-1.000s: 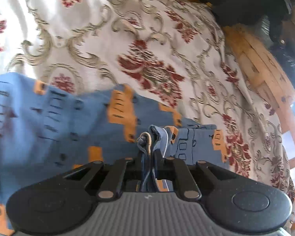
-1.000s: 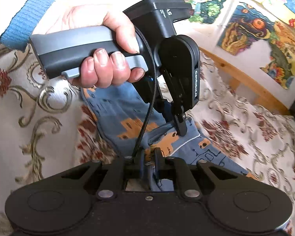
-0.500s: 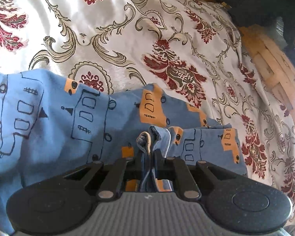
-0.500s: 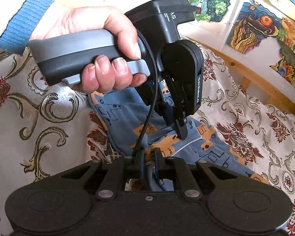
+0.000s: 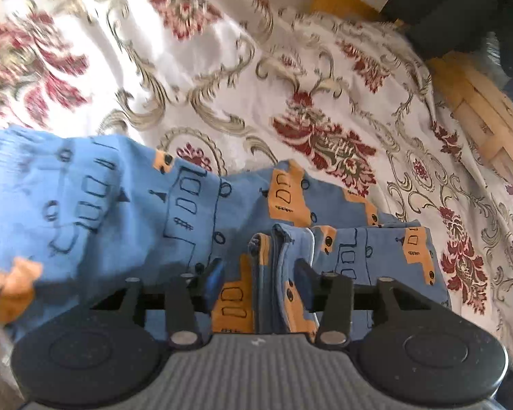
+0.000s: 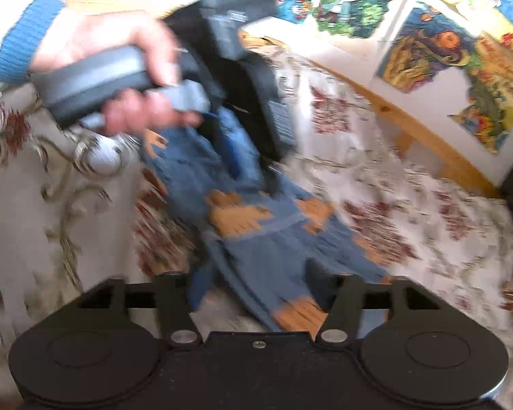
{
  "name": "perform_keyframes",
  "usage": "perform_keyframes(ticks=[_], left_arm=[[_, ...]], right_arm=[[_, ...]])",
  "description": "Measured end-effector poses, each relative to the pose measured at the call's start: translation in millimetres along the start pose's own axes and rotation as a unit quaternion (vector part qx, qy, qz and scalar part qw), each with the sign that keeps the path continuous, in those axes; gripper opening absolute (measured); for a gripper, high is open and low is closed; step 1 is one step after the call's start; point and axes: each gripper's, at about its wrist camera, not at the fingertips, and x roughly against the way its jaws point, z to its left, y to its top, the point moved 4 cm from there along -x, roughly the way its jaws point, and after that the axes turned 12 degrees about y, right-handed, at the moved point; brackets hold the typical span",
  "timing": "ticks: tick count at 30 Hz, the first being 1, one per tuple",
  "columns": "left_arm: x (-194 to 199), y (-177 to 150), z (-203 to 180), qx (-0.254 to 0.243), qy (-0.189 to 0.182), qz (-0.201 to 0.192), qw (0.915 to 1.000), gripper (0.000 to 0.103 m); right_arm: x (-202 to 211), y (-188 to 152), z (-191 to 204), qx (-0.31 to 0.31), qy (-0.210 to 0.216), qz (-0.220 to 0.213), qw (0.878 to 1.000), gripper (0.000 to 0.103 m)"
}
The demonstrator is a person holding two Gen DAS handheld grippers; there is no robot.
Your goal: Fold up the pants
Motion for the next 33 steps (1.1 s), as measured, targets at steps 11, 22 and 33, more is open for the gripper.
perform_keyframes(ticks=[11,22,33], left_arm=[[8.1,-45.6,-52.7,-0.057,0.000,-0.060,0.9966,0.049],[30.7,-64.3,-11.9,-0.018,0.039,-0.073,0.9964,0.075],[25.9,-77.5,-7.8,-0.055,0.101,-0.078,0.9903,0.089]], right_arm=[[-9.4,-57.1,-90.6,-0.104,-0.089,0.064,0.989,0.033],[24.6,-64.0,-109.6,-0.160,-0.111,0.031,0.980,0.065],[-44.0,-57.7,-148.7,-0.112,-0.170,0.033,0.978,0.093]])
